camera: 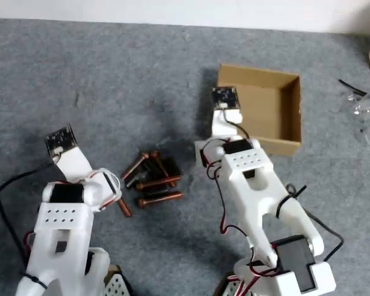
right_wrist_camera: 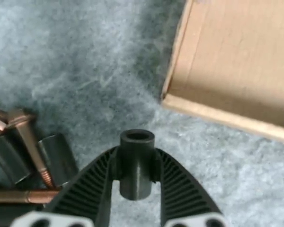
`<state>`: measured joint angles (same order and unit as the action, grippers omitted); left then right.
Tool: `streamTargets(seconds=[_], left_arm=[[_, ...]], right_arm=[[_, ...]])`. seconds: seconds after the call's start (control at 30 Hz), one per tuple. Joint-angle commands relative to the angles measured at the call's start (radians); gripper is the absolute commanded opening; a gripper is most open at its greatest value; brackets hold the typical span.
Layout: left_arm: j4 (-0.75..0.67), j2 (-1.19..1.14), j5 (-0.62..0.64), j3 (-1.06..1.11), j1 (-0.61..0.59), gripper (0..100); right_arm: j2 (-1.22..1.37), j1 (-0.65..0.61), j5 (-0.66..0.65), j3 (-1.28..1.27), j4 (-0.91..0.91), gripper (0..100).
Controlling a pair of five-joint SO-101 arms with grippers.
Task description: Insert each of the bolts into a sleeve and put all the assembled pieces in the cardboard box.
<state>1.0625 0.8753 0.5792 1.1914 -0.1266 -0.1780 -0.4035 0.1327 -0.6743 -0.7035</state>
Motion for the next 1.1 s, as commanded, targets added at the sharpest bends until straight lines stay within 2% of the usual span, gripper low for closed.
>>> streamTargets(seconds=[0.0, 0.17, 0.37, 0.7, 0.9, 1.07], left_arm=[[-0.015, 0.021, 0.005, 0.019, -0.007, 21], [-0.035, 0.021, 0.009, 0.042, 0.045, 20], [-0.129, 0.021, 0.025, 0.085, 0.045, 12], [-0.201, 0.021, 0.046, 0.11, 0.053, 12], [-0.212, 0.021, 0.091, 0.108, 0.163, 12], [-0.21, 0.021, 0.094, 0.114, 0.168, 12]], right_arm=[[-0.007, 0.012, -0.014, 0.044, 0.03, 0.4], [-0.007, 0.012, -0.014, 0.044, 0.03, 0.4], [-0.007, 0.012, -0.014, 0.044, 0.03, 0.4], [-0.007, 0.012, -0.014, 0.044, 0.03, 0.4], [-0.007, 0.012, -0.012, 0.044, 0.03, 0.4], [-0.007, 0.012, -0.012, 0.044, 0.031, 0.4]])
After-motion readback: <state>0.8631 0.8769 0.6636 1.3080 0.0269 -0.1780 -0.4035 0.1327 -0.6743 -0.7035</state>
